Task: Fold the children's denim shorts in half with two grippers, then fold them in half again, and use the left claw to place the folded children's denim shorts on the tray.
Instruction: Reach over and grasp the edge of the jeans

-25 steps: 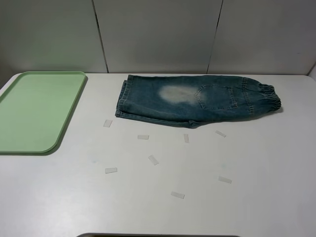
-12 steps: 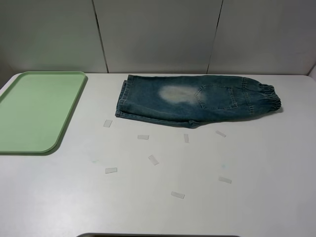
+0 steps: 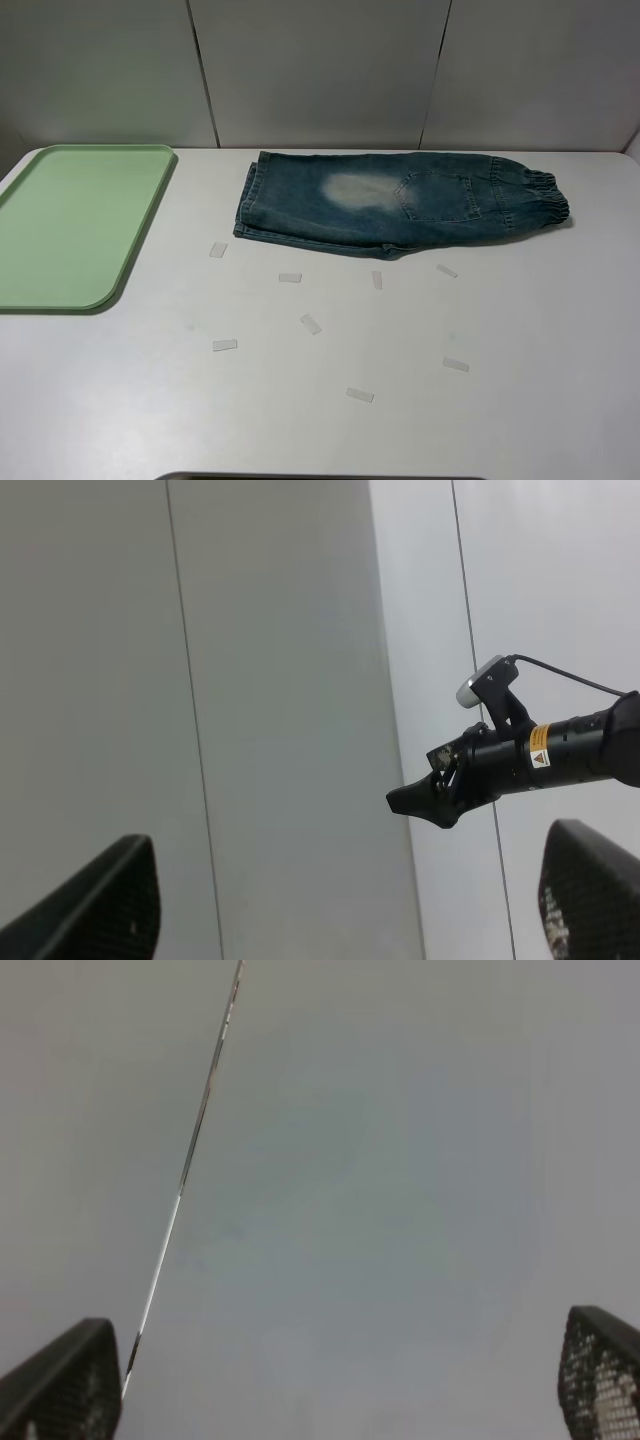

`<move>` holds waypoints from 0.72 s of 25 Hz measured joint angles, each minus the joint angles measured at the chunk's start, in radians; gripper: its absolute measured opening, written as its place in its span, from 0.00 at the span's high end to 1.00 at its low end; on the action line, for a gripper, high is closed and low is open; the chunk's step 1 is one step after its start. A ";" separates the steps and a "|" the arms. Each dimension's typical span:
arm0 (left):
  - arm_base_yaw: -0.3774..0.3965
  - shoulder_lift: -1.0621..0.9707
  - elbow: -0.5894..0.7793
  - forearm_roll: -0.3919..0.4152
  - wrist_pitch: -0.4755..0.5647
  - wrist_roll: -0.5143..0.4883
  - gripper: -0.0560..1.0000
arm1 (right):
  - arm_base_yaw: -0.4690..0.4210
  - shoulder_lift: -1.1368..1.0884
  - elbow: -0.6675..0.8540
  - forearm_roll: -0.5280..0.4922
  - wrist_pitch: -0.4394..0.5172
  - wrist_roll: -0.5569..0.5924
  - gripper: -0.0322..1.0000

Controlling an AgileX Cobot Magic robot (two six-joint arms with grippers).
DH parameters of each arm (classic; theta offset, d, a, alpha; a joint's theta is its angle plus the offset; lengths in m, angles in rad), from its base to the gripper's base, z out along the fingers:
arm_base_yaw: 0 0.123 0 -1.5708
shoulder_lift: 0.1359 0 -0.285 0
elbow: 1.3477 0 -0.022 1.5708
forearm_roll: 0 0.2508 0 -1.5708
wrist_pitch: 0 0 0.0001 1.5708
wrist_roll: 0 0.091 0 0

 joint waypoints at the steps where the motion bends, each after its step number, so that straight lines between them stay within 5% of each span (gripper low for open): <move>1: 0.000 0.000 0.000 0.000 0.000 0.000 0.23 | 0.000 0.000 0.000 0.000 0.000 0.000 0.33; 18: 0.000 0.001 0.005 0.071 -0.032 0.001 0.23 | 0.000 0.000 0.000 0.000 0.001 0.000 0.33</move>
